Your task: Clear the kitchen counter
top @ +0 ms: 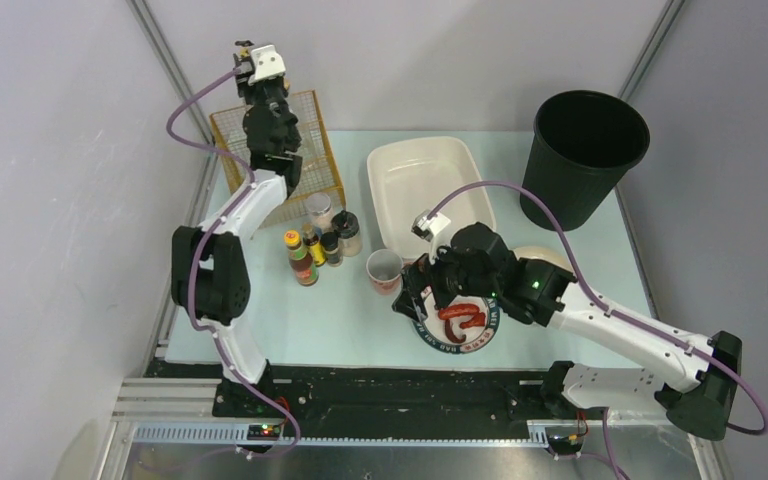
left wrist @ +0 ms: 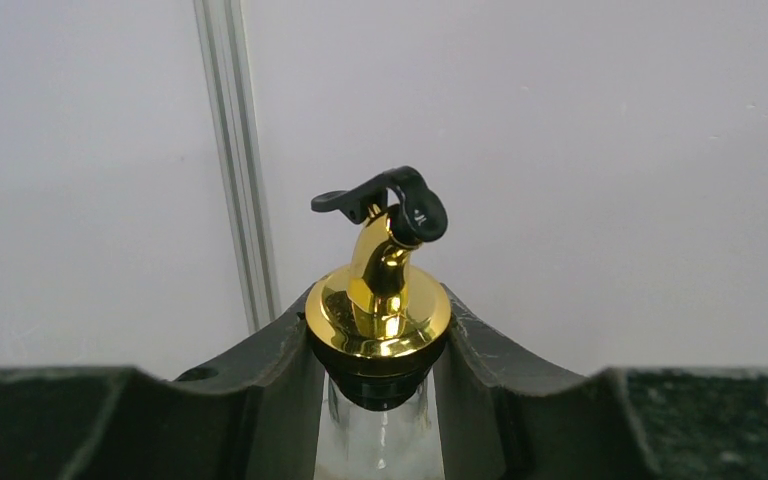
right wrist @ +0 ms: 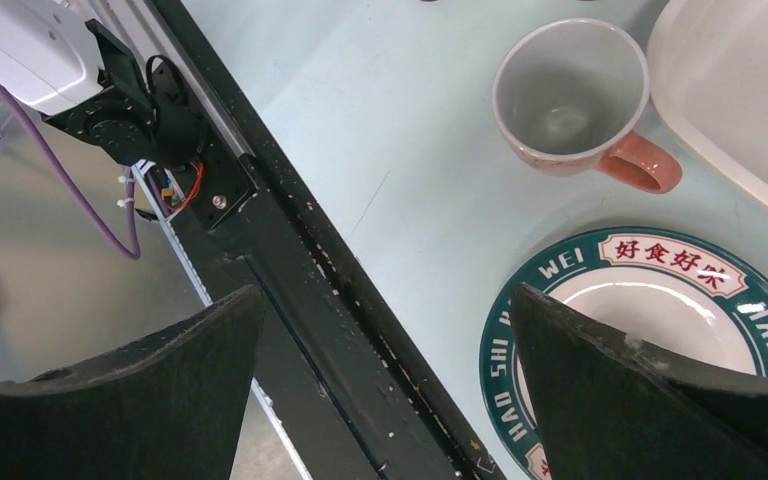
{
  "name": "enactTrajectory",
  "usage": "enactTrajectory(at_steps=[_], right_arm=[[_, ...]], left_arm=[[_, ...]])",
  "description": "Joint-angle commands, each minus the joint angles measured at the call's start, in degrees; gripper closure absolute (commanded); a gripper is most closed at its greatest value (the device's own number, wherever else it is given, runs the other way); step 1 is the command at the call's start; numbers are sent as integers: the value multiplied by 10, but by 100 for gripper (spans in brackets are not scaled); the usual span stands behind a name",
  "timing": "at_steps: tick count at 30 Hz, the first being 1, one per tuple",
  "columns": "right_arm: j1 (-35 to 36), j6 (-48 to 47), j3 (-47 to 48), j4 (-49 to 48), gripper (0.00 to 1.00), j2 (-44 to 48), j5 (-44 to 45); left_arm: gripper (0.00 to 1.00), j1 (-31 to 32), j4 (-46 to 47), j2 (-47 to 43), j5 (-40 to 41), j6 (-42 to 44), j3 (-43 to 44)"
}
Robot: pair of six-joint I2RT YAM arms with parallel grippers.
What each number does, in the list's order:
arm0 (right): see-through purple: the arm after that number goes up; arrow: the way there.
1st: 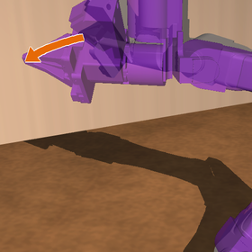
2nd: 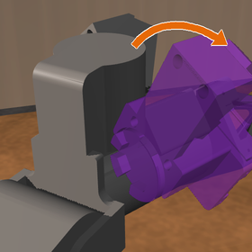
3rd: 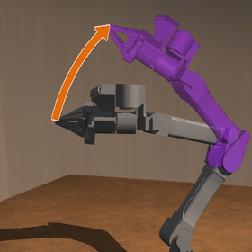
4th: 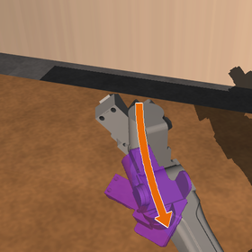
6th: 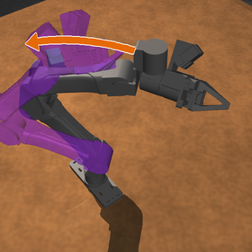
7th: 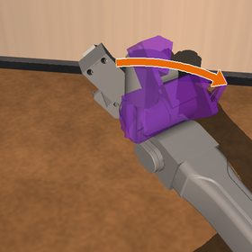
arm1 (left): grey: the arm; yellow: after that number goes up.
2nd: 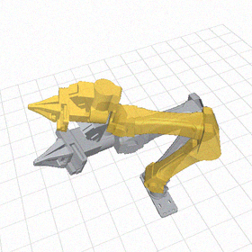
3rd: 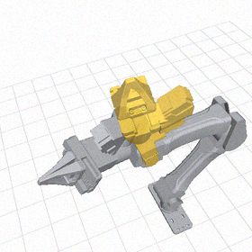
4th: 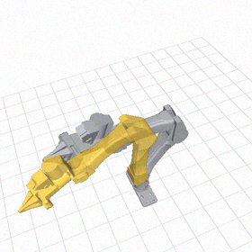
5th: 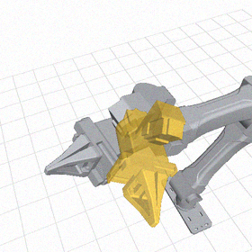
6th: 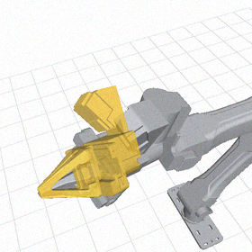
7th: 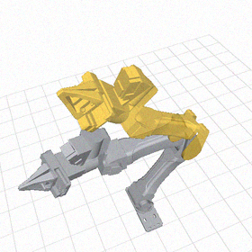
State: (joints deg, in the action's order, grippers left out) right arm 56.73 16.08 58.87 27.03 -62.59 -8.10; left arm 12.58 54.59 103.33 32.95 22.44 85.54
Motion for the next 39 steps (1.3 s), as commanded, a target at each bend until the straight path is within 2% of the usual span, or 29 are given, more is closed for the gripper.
enactTrajectory(at_steps=[1, 13, 20, 27, 29, 33, 39], right_arm=[[-7, 4, 7, -25, 4, -9, -13], [-27, 8, 7, -29, 4, -29, -24], [-38, 9, 7, -28, 4, -38, -24], [-43, 9, 8, -28, 4, -41, -24], [-43, 9, 8, -26, 4, -41, -22], [-45, 7, 8, -26, 4, -44, -22], [-46, 9, 7, -26, 4, -49, -25]], left_arm=[[100, 11, 122, 15, -37, 76, 4], [100, 23, 180, 119, -83, 196, 93], [100, 29, 177, 175, -97, 248, 170], [100, 29, 93, 242, -117, 267, 295], [100, 22, 58, 248, -127, 245, 315], [100, 9, -3, 250, -139, 219, 341], [100, -12, -33, 248, -148, 201, 337]])
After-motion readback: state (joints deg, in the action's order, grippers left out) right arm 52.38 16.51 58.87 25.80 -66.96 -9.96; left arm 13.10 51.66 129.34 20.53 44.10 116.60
